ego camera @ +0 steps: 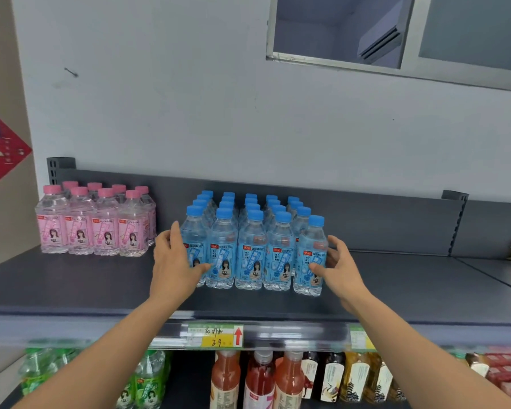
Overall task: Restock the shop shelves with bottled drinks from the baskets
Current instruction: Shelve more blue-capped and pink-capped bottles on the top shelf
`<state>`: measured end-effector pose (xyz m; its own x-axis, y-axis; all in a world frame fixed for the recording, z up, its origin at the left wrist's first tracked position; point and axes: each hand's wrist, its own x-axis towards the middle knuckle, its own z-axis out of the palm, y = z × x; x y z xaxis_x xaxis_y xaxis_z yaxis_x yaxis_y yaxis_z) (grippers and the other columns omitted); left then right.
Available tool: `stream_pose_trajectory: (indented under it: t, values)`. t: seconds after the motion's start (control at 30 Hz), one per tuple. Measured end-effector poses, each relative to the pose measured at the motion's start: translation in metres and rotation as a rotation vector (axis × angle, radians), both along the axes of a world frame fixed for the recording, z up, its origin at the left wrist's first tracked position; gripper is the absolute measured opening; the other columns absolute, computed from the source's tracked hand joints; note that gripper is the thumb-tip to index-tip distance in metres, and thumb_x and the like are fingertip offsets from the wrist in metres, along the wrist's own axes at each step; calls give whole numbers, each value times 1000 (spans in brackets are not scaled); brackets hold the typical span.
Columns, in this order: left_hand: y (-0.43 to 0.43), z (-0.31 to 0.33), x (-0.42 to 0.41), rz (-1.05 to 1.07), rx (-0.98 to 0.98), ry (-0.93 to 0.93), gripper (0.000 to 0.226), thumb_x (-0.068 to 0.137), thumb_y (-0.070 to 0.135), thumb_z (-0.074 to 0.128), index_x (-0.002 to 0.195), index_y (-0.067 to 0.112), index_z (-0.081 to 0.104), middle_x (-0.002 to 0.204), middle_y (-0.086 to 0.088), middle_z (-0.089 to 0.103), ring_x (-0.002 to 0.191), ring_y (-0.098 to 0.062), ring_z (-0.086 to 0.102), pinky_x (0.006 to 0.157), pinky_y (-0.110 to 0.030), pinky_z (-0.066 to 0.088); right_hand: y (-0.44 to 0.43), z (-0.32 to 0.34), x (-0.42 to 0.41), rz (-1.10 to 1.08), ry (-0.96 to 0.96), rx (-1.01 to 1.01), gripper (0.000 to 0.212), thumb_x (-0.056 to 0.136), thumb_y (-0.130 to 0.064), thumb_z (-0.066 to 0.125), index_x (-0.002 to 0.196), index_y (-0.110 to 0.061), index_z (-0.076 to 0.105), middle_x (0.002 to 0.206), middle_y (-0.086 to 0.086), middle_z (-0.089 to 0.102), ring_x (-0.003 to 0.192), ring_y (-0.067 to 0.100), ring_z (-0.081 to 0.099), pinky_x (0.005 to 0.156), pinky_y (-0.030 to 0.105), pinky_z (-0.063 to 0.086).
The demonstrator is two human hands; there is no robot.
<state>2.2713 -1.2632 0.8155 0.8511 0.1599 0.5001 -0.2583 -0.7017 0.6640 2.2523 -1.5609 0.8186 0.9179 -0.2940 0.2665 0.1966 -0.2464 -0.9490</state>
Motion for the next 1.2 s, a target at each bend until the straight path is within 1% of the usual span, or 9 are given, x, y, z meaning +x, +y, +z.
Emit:
stream_pose_trajectory:
  t: [0.1, 0.23, 0.3, 0.37, 0.6, 0.77, 0.97, 1.1, 1.2]
  values:
    - [4, -1, 7, 7, -54, 105, 111, 77, 33, 78, 153, 11, 1, 151, -15, 23, 137, -32, 31, 107, -46, 37, 1, -1, 7, 58, 15, 15, 67, 88, 7, 59, 144, -18, 32, 136, 1, 53, 120, 15, 52, 87, 31, 51]
    - [7, -8, 14, -11, -74, 122, 73, 78, 34, 76, 135, 14, 36, 129, -12, 46, 115, -28, 50, 90, -41, 46, 0, -4, 12, 71, 18, -6, 65, 91, 4, 56, 146, -24, 34, 132, 2, 57, 118, 16, 55, 82, 27, 54]
    - [5, -9, 14, -16, -73, 116, 58, 80, 33, 75, 126, 18, 43, 118, -9, 47, 106, -27, 53, 84, -38, 44, 3, -7, 13, 54, 14, -51, 63, 93, 0, 55, 145, -29, 34, 126, 0, 59, 115, 16, 57, 71, 21, 55]
    - [3, -8, 14, -5, -81, 108, 55, 81, 31, 74, 124, 17, 44, 117, -9, 47, 104, -27, 53, 83, -37, 44, 5, -8, 13, 34, 6, -71, 63, 94, -2, 55, 145, -32, 34, 124, -1, 59, 113, 15, 57, 71, 21, 54]
    - [-5, -8, 13, 35, -89, 86, 55, 81, 25, 75, 124, 12, 43, 121, -11, 46, 104, -28, 54, 80, -36, 44, 7, -11, 12, -60, 19, -87, 46, 94, -8, 57, 136, -21, 44, 123, -4, 58, 113, 14, 56, 86, 28, 50]
    - [-4, -6, 11, 8, -81, 129, 63, 80, 21, 76, 129, 11, 38, 124, -14, 43, 111, -31, 52, 90, -42, 46, 11, -7, 9, -111, 62, -180, 44, 95, -14, 57, 136, -22, 44, 131, -2, 57, 105, 11, 53, 93, 35, 49]
    - [-7, -2, 1, -11, -132, 253, 86, 80, 22, 76, 143, 2, 21, 140, -19, 32, 126, -36, 41, 103, -47, 42, 9, -7, -14, -201, 94, -369, 55, 94, -19, 59, 145, -20, 36, 142, 3, 49, 128, 23, 48, 99, 38, 44]
    - [-26, 5, -28, -2, -112, 143, 72, 84, 21, 72, 139, 4, 29, 142, -19, 31, 133, -34, 30, 107, -46, 35, -5, -10, -51, -286, -49, -463, 39, 92, -21, 61, 130, -18, 53, 112, 0, 61, 102, 16, 58, 85, 30, 47]
    - [-52, 5, -63, -64, -89, 78, 73, 89, 22, 67, 147, 10, 25, 148, -15, 26, 138, -30, 25, 109, -42, 31, -22, -17, -89, -323, -157, -492, 25, 92, -19, 61, 116, -18, 62, 92, -5, 63, 86, 13, 58, 80, 30, 49]
